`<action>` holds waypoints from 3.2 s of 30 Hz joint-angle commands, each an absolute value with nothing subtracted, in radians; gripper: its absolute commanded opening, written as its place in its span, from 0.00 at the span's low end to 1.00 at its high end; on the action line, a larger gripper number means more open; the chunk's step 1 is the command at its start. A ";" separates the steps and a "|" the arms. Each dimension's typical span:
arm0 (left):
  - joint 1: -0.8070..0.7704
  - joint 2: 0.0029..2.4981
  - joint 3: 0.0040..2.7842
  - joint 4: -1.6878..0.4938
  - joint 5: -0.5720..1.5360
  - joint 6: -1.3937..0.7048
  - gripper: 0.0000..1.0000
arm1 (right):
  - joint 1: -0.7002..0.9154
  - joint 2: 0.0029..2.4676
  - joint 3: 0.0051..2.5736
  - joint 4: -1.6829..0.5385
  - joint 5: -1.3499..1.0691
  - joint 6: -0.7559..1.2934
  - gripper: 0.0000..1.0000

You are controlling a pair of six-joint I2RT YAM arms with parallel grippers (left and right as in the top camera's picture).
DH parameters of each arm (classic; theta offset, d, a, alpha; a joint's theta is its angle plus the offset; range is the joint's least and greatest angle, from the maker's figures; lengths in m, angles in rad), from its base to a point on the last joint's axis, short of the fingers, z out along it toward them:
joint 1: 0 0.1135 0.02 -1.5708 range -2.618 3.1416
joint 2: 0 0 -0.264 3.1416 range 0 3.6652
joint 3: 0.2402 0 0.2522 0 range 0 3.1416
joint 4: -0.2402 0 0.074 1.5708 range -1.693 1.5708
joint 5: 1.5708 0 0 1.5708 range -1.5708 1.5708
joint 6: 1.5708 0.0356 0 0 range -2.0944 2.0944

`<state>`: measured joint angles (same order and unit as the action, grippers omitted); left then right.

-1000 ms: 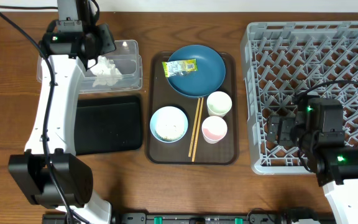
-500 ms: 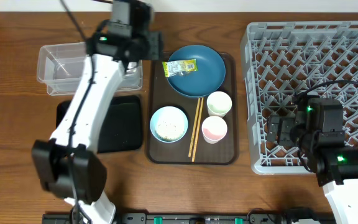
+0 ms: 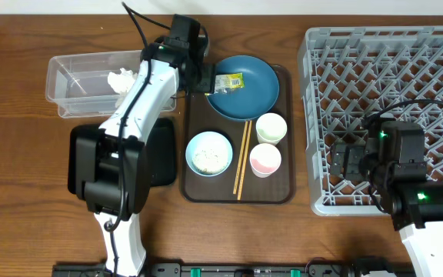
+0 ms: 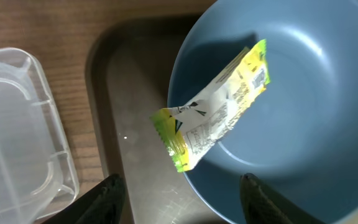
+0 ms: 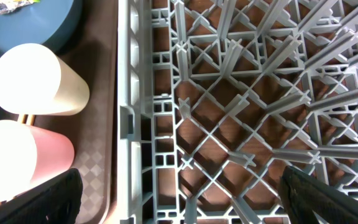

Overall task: Sort waste into correct bins and load items into the dishwasher rack
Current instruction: 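Reach the left gripper back to the plate and grasp the yellow wrapper, then carry the yellow wrapper to the clear bin and release it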

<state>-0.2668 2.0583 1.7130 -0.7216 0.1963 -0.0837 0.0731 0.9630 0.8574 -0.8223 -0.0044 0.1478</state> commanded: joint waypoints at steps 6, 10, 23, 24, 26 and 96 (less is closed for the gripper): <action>-0.268 2.122 1.705 -0.705 0.198 -0.079 0.63 | 0.064 0.963 0.878 -0.823 -0.005 0.133 0.99; -0.268 2.137 1.705 -0.683 0.199 -0.080 0.63 | 0.064 0.963 0.878 -0.823 -0.005 0.133 0.99; -0.279 2.167 1.705 -0.650 0.199 -0.087 0.63 | 0.064 0.963 0.878 -0.823 -0.005 0.133 0.99; -0.281 2.170 1.705 -0.650 0.199 -0.087 0.63 | 0.064 0.963 0.878 -0.824 -0.005 0.133 0.99; -0.282 2.170 1.705 -0.647 0.198 -0.087 0.62 | 0.064 0.963 0.878 -0.827 -0.005 0.133 0.99; 0.017 1.713 1.706 -0.801 0.163 -0.086 0.06 | 0.064 0.963 0.878 -0.827 -0.004 0.133 0.99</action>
